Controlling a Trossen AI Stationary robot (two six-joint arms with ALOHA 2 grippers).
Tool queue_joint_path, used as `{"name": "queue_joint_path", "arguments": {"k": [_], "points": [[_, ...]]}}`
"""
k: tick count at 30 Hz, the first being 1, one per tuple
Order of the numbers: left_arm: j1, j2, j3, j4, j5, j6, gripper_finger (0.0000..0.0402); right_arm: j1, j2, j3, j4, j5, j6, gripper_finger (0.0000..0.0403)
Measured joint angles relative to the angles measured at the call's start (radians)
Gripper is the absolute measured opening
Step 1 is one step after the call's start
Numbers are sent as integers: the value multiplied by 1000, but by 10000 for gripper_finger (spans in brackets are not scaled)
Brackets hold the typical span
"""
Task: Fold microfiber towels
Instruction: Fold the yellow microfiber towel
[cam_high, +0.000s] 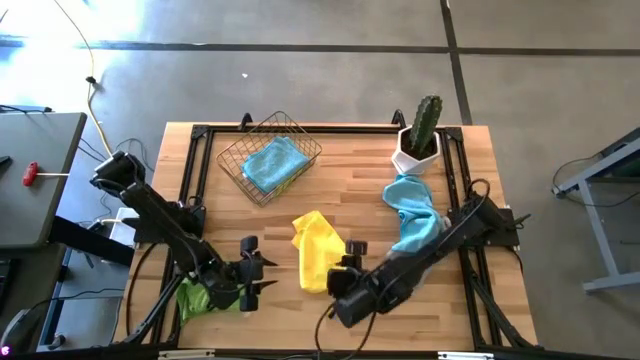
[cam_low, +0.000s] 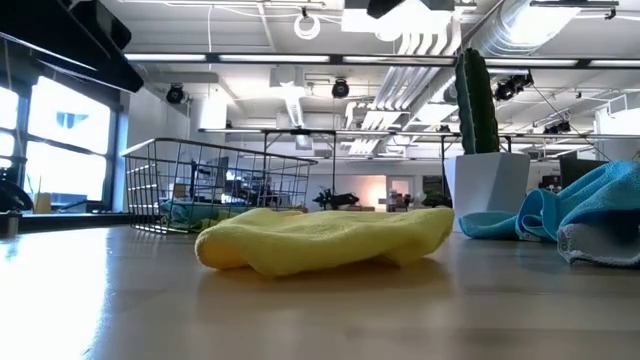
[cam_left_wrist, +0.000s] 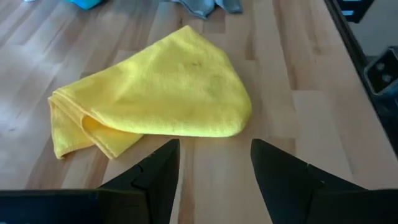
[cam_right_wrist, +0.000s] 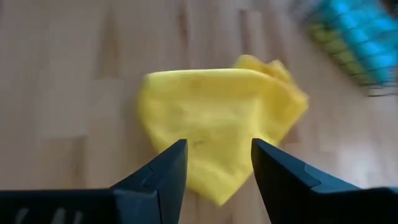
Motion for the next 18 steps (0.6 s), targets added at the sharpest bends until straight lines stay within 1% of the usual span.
{"name": "queue_joint_path", "arguments": {"k": [3,4,5,7,10,13,15,18], "points": [[21,0,0,-1,-1,-8,188,14,2,-87,59,163,78,172],[27,0,0,-1,-2,-20,188,11,2,-116,73,195,102,172],[33,0,0,0,-6,-33,188,6,2,-141,76,203,123,172],[45,0,0,4,-21,-71,188,-16,2,-186,82,180,147,172],[70,1,0,4,-31,-168,188,-58,2,-242,87,93,145,172],[106,37,0,15,-29,-281,188,-102,2,-292,127,18,110,172],[132,66,0,44,-15,-322,188,-128,2,-321,159,-26,71,172],[176,140,-1,106,51,-341,188,-158,2,-350,227,-80,-4,172]]}}
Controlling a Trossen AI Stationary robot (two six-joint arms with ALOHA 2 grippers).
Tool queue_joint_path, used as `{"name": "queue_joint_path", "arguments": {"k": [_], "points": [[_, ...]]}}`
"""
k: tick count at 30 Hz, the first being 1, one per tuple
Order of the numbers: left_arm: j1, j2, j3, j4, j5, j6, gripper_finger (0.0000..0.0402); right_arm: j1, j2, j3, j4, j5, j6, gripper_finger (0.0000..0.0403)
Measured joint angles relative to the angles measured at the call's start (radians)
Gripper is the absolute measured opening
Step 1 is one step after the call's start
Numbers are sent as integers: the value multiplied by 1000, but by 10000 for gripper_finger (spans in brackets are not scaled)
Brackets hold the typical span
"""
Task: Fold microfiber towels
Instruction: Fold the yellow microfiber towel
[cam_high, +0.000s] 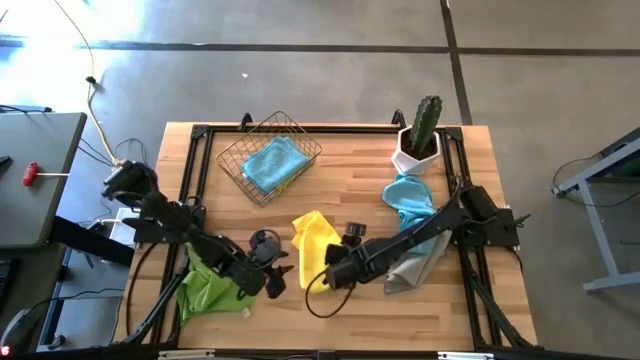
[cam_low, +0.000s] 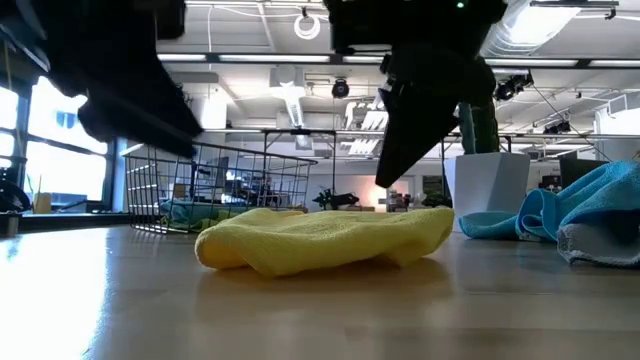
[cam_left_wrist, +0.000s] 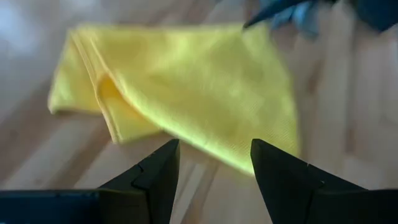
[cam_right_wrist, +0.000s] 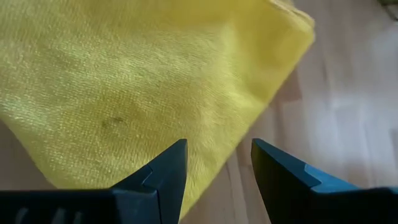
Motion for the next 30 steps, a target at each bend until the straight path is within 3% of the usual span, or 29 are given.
{"name": "queue_joint_path", "arguments": {"k": [7,16,22,26,30], "points": [[117,124,1,125,35,18,188,-26,0,-2,123,-69,-150,172],[288,155,0,138,47,46,188,-25,0,-2,162,-115,-195,172],[336,155,1,187,190,85,188,-25,0,-2,162,-117,-195,172],[337,155,1,188,212,87,188,-25,0,-2,162,-117,-195,172],[337,155,1,188,302,89,188,-25,0,-2,162,-117,-195,172]]}}
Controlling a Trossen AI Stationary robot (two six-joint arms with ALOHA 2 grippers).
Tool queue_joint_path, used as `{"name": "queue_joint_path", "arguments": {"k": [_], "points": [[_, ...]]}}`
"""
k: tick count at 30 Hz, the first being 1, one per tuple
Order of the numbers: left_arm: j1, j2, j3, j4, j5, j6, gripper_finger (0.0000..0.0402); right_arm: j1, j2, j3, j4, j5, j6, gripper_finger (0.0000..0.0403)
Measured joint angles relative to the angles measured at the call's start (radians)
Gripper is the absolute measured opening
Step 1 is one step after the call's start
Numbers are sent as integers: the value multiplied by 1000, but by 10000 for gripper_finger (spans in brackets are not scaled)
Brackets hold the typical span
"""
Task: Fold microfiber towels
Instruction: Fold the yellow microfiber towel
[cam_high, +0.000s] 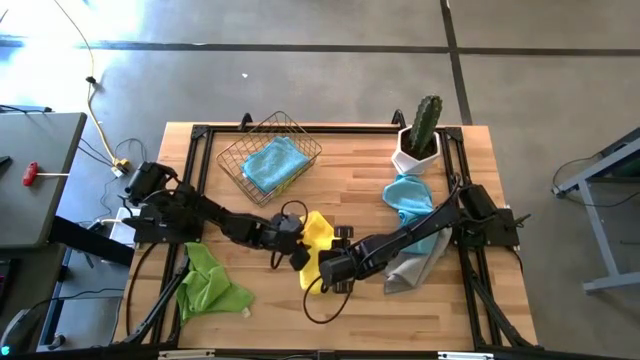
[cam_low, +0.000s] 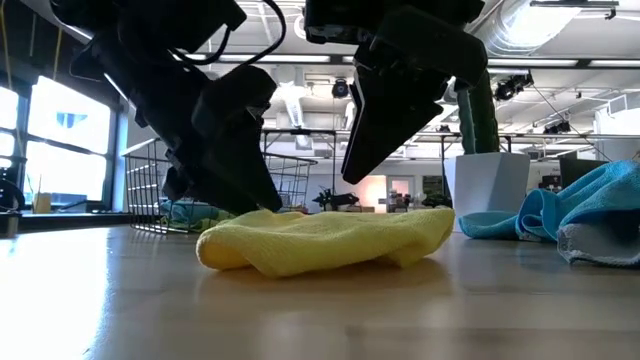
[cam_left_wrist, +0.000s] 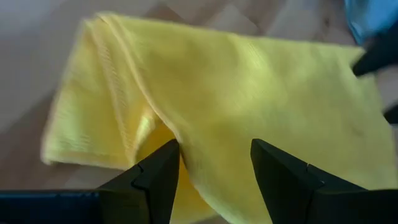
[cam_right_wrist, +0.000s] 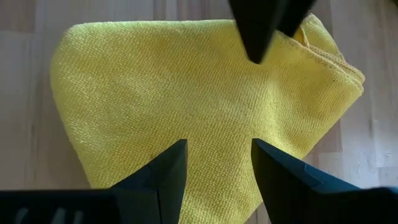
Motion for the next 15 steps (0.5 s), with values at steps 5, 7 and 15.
{"name": "queue_joint_path", "arguments": {"k": [5,7,15], "points": [[0,0,0,9,62,27,188,0,0,0,0,0,0,172],[0,0,0,21,55,35,188,0,0,0,2,0,0,172],[2,0,0,26,3,119,132,0,0,0,7,0,0,172]]}}
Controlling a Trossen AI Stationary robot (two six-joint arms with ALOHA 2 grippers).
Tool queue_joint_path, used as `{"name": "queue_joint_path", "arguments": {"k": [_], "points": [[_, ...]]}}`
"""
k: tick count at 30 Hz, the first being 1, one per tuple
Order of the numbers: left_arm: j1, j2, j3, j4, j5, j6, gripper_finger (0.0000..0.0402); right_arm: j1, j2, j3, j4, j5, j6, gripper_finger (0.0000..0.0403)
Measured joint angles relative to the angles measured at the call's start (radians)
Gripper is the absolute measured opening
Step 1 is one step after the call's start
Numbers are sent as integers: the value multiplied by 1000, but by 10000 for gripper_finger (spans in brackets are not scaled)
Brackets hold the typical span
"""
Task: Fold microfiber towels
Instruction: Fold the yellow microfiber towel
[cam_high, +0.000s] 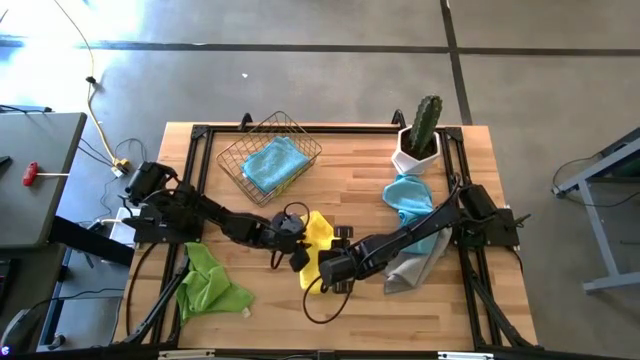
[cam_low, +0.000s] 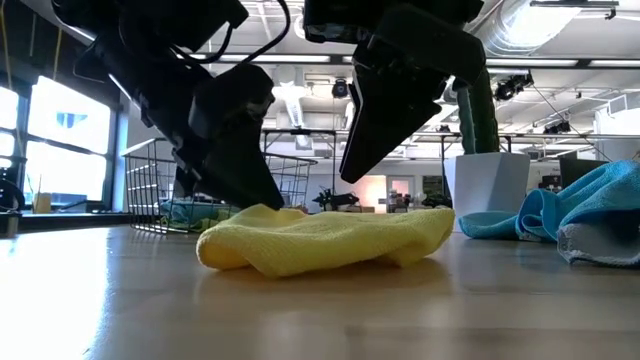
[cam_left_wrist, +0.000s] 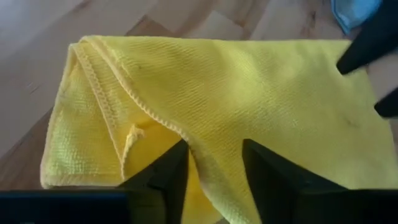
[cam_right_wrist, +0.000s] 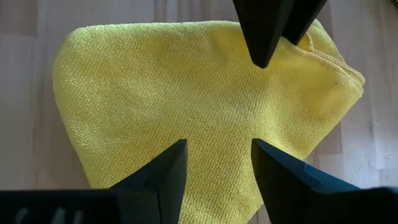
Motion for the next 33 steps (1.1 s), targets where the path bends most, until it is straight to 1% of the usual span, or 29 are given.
{"name": "queue_joint_path", "arguments": {"k": [5,7,11,15,18,22,24,28,31,33], "points": [[-20,0,0,11,49,76,32,0,0,0,1,0,-37,172],[-32,0,0,29,84,107,9,0,0,0,6,0,-49,172],[-66,-4,0,85,201,187,16,0,0,0,30,0,-103,172],[-116,-34,1,112,325,279,3,-5,0,2,121,-3,-226,172],[-144,-83,2,97,381,339,5,-13,0,4,224,-65,-338,172],[-156,-206,11,-31,386,375,2,-38,0,4,307,-228,-430,172],[-156,-277,23,-129,347,377,2,-50,0,4,325,-271,-429,172],[-144,-394,53,-235,251,380,1,-64,-1,4,328,-287,-327,172],[-129,-458,58,-273,199,399,1,-57,-15,4,308,-285,-255,166],[-118,-497,58,-284,173,416,1,-38,-33,4,293,-278,-246,156]]}}
